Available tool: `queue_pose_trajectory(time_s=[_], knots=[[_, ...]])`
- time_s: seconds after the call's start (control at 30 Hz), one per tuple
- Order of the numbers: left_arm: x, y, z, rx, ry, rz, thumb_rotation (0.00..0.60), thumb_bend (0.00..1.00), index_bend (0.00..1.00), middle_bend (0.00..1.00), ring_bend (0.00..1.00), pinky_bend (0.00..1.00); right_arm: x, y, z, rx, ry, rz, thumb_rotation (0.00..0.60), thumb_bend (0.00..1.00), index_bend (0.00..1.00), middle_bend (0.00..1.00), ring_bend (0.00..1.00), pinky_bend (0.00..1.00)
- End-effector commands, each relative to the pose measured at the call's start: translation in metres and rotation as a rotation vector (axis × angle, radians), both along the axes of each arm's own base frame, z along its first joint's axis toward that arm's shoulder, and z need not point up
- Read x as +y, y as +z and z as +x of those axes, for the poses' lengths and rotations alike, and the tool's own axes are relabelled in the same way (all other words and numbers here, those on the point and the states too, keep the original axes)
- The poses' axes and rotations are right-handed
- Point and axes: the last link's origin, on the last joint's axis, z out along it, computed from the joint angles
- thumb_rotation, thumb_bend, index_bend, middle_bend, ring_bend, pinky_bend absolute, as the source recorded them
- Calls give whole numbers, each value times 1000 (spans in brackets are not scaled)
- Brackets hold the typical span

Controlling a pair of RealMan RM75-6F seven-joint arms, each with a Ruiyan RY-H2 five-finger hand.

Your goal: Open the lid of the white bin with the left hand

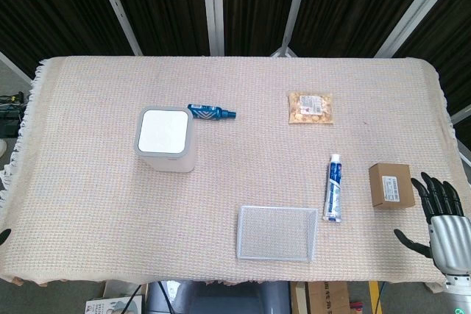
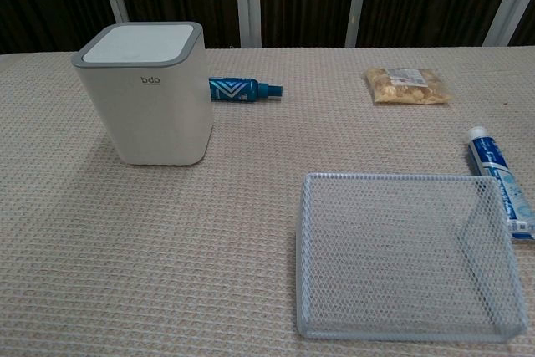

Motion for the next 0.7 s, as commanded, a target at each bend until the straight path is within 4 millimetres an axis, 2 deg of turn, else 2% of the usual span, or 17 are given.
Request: queue_pose_trajectory(time_s=[0.03,0.7], knots=[[0,0,0,1,1,-4,600,155,211,195,88,182,0,0,0,0,0,0,600,142,116,0,29,0],[4,-3,0,-8,-6,-37,600,155,211,195,88,182,1,0,-1,2,-8,6,600,141,116,0,29,0]])
